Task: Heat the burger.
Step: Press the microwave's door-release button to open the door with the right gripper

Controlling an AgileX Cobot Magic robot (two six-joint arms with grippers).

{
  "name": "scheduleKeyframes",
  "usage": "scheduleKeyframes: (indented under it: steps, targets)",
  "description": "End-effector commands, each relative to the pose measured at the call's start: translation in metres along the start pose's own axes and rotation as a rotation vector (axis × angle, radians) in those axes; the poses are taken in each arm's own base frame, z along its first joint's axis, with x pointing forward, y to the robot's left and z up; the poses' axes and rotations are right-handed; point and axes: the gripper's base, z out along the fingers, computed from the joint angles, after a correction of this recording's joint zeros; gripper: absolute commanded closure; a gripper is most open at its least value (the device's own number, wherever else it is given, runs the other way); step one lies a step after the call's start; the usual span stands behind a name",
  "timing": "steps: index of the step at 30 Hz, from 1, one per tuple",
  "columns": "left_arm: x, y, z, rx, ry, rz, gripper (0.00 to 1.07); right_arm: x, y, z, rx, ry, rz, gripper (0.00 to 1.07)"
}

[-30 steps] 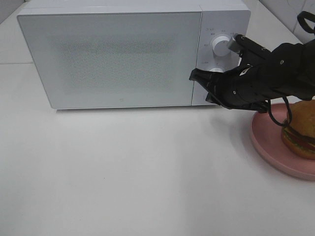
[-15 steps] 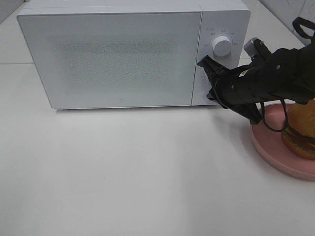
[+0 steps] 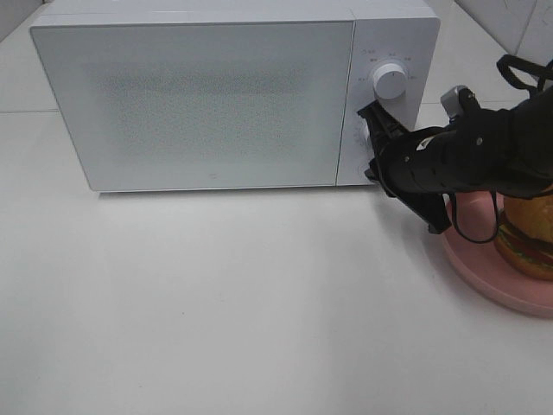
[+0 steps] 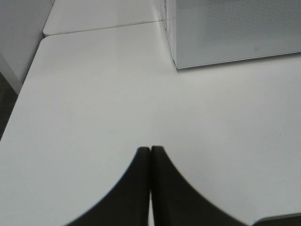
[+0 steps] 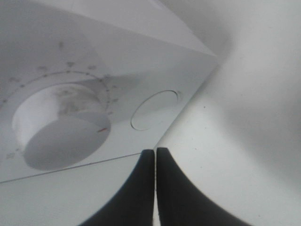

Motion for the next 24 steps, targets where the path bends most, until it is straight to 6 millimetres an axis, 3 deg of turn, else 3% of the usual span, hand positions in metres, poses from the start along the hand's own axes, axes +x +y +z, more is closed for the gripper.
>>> scheduleKeyframes:
  steps: [1,5,13,24]
  targets:
    - [0.001,0.0,-0.002,-0.007,-0.03,-0.006,1.06,0.001,-0.003,-0.001,-0.041,-0.02,0.032,1.07]
    - [0.001,0.0,-0.002,-0.007,-0.03,-0.006,1.06,0.003,0.002,-0.001,-0.174,-0.024,0.035,1.07]
    - [0.001,0.0,-0.002,-0.007,-0.03,-0.006,1.06,0.012,-0.012,0.017,-0.165,-0.002,0.111,1.07]
    - [0.001,0.0,-0.002,-0.007,-0.03,-0.006,1.06,0.005,-0.012,0.018,-0.194,-0.072,0.153,1.07]
